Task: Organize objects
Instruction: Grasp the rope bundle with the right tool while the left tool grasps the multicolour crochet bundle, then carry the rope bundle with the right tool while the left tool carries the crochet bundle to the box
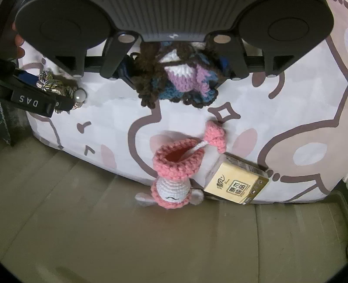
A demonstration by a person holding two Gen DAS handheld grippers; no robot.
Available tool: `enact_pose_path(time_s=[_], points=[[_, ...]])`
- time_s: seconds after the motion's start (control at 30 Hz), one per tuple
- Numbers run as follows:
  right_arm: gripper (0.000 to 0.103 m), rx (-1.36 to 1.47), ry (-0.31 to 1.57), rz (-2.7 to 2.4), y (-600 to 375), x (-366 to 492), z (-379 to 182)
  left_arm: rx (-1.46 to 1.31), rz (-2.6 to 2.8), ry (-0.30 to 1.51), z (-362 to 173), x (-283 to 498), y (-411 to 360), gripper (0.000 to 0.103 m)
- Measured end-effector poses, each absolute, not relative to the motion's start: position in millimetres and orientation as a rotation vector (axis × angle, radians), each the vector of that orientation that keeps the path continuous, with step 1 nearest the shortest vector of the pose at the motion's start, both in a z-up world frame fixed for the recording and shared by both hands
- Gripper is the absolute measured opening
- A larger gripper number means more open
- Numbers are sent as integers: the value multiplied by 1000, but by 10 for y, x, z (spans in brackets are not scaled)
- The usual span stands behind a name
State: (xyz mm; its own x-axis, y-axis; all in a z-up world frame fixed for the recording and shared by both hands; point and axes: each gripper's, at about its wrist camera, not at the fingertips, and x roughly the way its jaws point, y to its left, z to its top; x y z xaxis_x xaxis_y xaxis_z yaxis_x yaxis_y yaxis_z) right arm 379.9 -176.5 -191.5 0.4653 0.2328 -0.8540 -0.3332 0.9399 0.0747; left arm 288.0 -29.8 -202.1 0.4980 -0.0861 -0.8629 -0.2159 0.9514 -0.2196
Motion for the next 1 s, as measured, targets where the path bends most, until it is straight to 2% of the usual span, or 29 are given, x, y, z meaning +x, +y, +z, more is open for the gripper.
enact_pose_path(time_s=[0.17, 0.53, 1.0], points=[[83, -115, 1036, 350, -1865, 3691, -1855, -331, 48, 1049, -1948, 2787, -274, 62], [83, -116, 1025, 356, -2048, 3452, -1587, -348, -3, 1067, -1785, 2562, -209, 57], [83, -144, 1004, 382, -2179, 3152, -1265, -340, -24, 1028, -1462, 2257, -31, 56]])
